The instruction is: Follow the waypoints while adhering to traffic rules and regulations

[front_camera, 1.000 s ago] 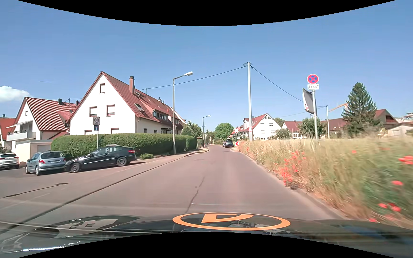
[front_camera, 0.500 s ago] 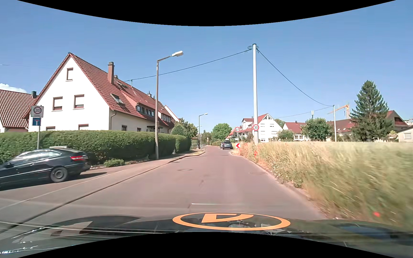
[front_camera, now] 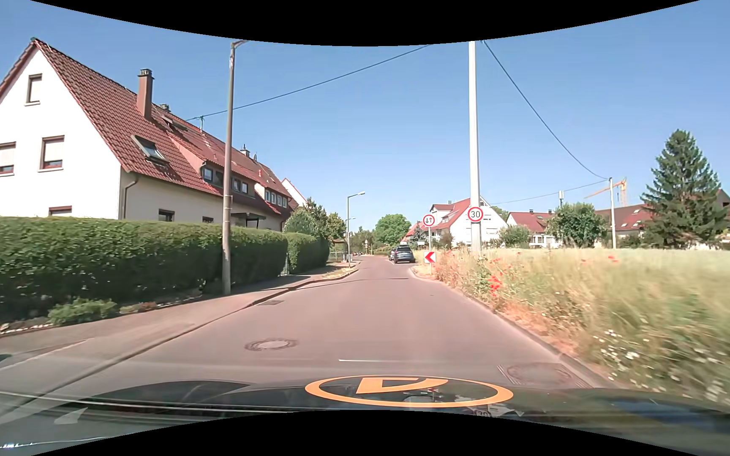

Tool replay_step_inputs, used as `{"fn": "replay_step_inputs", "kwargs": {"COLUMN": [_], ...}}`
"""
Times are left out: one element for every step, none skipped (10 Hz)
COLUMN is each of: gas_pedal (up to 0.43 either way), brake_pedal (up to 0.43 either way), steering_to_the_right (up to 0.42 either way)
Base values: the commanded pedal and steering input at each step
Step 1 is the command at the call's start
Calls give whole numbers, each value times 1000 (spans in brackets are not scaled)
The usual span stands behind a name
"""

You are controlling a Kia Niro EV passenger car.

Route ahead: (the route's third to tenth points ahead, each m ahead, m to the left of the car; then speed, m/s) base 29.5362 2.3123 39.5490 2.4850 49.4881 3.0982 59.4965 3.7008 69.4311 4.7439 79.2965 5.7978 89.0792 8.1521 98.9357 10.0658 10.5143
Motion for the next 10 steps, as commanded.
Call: {"fn": "replay_step_inputs", "kwargs": {"gas_pedal": [157, 157, 157, 157, 157, 157, 157, 157, 157, 157], "brake_pedal": [0, 0, 0, 0, 0, 0, 0, 0, 0, 0], "steering_to_the_right": [-19, -20, -19, -15, -14, -14, -13, -11, -10, -9]}}
